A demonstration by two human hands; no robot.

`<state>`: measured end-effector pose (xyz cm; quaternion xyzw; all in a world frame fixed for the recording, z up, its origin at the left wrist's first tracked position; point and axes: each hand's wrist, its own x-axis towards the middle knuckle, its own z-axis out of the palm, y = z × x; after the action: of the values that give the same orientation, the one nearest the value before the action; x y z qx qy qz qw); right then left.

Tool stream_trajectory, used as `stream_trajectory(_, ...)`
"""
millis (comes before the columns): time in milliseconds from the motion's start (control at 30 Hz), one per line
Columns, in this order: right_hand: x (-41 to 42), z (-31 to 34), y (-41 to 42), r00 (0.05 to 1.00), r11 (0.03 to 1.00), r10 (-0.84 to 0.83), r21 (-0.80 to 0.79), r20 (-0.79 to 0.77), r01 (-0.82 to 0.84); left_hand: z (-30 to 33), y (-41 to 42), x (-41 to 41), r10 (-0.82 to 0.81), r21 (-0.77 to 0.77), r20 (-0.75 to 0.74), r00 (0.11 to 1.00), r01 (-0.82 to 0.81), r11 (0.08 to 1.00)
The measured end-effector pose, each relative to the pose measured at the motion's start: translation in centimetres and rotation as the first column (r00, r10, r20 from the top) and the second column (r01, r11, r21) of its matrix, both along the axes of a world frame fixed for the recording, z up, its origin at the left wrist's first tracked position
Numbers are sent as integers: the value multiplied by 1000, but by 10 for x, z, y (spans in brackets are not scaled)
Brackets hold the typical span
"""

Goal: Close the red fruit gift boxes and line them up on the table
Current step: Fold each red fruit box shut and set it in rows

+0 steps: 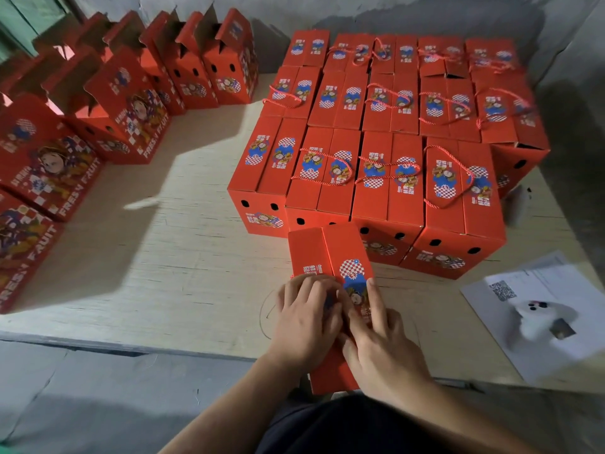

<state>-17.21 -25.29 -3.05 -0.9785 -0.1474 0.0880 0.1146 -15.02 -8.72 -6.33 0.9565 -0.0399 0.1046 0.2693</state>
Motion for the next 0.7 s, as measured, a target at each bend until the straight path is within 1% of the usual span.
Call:
stream_trajectory(67,0,-5,-1,999,998,19,-55,-33,-21,2,-1,1,-3,10,-16,1000,3,1000)
stream_trajectory(133,3,-7,0,999,997,32,-71,-21,-34,6,-1,2,-5,-3,-31,1000,5,1000)
stream_trajectory(200,3,-7,0,999,997,43,-57,-6,-43,10,-1,2,33,-52,-75,997,-37,998)
stream_trajectory(233,3,-5,-3,999,999,33,6,-8,-33,13,-2,2,74,-107,-112,991,-86,991)
stream_trajectory(267,4,-4,-7,1000,994,14,111,-22,-12,15,-2,2,119,-164,-148,982,-143,976)
stream_trajectory(333,8,-1,-19,997,935,-20,353,-79,46,19,-3,0,182,-214,-203,962,-225,950)
stream_trajectory(400,12,-1,-27,992,863,-61,493,-109,107,21,-4,-4,173,-162,-194,966,-206,965)
stream_trajectory(467,11,-2,-29,990,833,-81,538,-119,132,20,-5,-12,82,-71,-119,990,-91,993)
stream_trajectory(533,8,-1,-26,991,866,-78,485,-111,123,17,-6,-19,-8,-23,-53,999,6,1000)
stream_trajectory(567,6,0,-24,992,907,-78,407,-95,110,15,-6,-21,-30,-20,-37,999,29,999)
stream_trajectory(633,3,0,-19,997,979,-80,185,-24,83,10,-6,-22,-49,-25,-29,998,48,999)
stream_trajectory(667,2,1,-16,997,992,-78,102,14,76,7,-6,-22,-60,-32,-29,998,59,998)
stream_trajectory(700,1,2,-12,996,996,-77,58,43,74,5,-6,-23,-71,-50,-32,997,69,996)
